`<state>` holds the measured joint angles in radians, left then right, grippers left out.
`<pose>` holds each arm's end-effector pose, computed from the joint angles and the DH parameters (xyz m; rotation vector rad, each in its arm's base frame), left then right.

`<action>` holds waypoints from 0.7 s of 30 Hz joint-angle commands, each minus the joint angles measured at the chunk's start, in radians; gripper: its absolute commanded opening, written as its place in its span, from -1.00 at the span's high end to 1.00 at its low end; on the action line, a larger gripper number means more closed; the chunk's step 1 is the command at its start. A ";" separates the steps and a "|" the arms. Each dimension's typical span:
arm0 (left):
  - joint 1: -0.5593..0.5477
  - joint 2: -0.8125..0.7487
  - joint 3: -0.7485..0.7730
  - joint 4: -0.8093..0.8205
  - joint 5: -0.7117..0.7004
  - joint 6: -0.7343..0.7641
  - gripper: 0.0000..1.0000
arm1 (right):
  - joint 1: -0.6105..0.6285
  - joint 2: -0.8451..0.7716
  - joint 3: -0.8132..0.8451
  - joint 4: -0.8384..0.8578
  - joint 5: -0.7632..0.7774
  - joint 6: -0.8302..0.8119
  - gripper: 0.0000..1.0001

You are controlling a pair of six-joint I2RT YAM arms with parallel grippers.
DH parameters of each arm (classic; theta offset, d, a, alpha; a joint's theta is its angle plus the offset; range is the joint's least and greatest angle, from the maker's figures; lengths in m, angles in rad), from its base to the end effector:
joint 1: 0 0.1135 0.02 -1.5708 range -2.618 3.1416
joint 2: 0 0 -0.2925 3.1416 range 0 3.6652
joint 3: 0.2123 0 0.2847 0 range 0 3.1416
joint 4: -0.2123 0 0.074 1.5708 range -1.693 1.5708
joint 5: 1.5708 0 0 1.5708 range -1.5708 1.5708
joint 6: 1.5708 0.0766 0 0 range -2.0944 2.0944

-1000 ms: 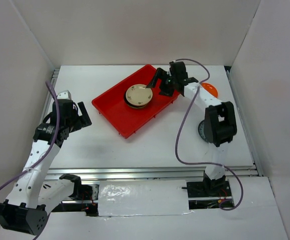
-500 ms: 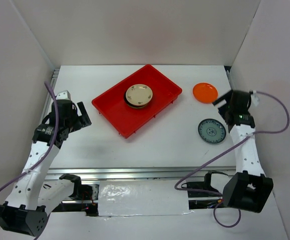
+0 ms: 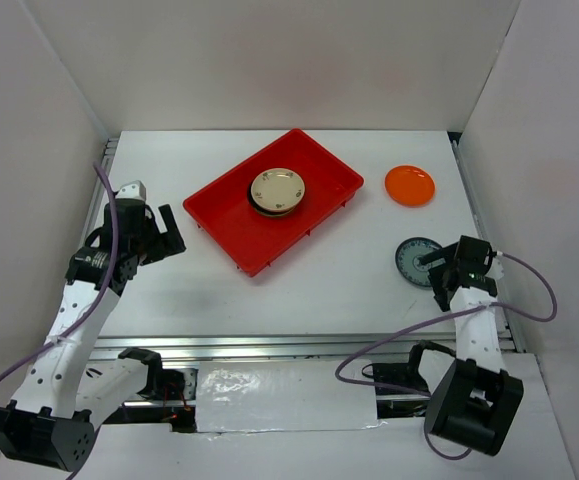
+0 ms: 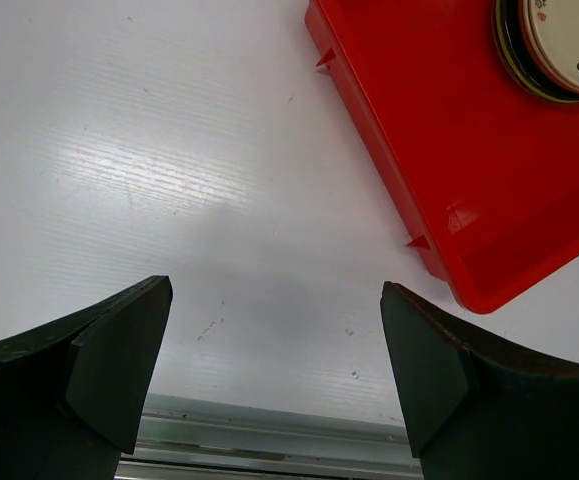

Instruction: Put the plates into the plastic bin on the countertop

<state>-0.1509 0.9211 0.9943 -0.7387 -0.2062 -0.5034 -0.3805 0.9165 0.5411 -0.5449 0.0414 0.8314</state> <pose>0.2331 -0.0196 0.3346 -0.4992 2.1661 -0.1294 0.1976 -0.0824 0.1796 1.4354 2.0410 0.1377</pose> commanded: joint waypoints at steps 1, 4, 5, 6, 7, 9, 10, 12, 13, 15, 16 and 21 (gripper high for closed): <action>0.005 0.007 0.012 0.027 0.033 0.025 -0.99 | -0.008 0.042 -0.048 0.094 -0.061 0.057 -0.99; 0.005 0.010 0.012 0.030 0.053 0.028 -0.99 | -0.008 0.047 -0.093 0.141 -0.055 0.087 -0.93; 0.005 0.002 0.010 0.039 0.062 0.031 -0.99 | -0.009 0.044 -0.107 0.172 -0.052 0.095 -0.90; 0.004 -0.002 0.006 0.042 0.071 0.029 -0.99 | -0.008 0.048 -0.122 0.184 -0.045 0.100 -0.85; 0.005 -0.002 0.006 0.044 0.076 0.031 -0.99 | -0.008 0.056 -0.124 0.192 -0.044 0.101 -0.83; 0.004 0.004 0.006 0.044 0.083 0.034 -0.99 | -0.008 0.097 -0.124 0.210 -0.022 0.098 -0.75; 0.004 0.005 0.006 0.042 0.085 0.035 -0.98 | -0.009 0.113 -0.124 0.214 -0.015 0.101 -0.72; 0.005 0.005 0.010 0.042 0.090 0.039 -0.99 | -0.008 0.143 -0.136 0.240 -0.009 0.106 -0.58; 0.005 0.004 0.009 0.041 0.088 0.036 -0.99 | -0.008 0.162 -0.141 0.253 0.003 0.109 -0.53; 0.005 -0.002 0.007 0.045 0.087 0.037 -0.99 | -0.008 0.180 -0.153 0.272 0.008 0.118 -0.41; 0.004 -0.007 0.006 0.047 0.085 0.036 -0.99 | -0.009 0.203 -0.156 0.290 0.005 0.121 -0.32; 0.005 -0.002 0.009 0.042 0.085 0.037 -0.99 | -0.014 0.260 -0.139 0.316 -0.021 0.121 -0.01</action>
<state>-0.1509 0.9314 0.9943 -0.7307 -0.1326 -0.4950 -0.3855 1.1339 0.4191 -0.2413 0.0071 0.9497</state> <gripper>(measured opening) 0.993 0.518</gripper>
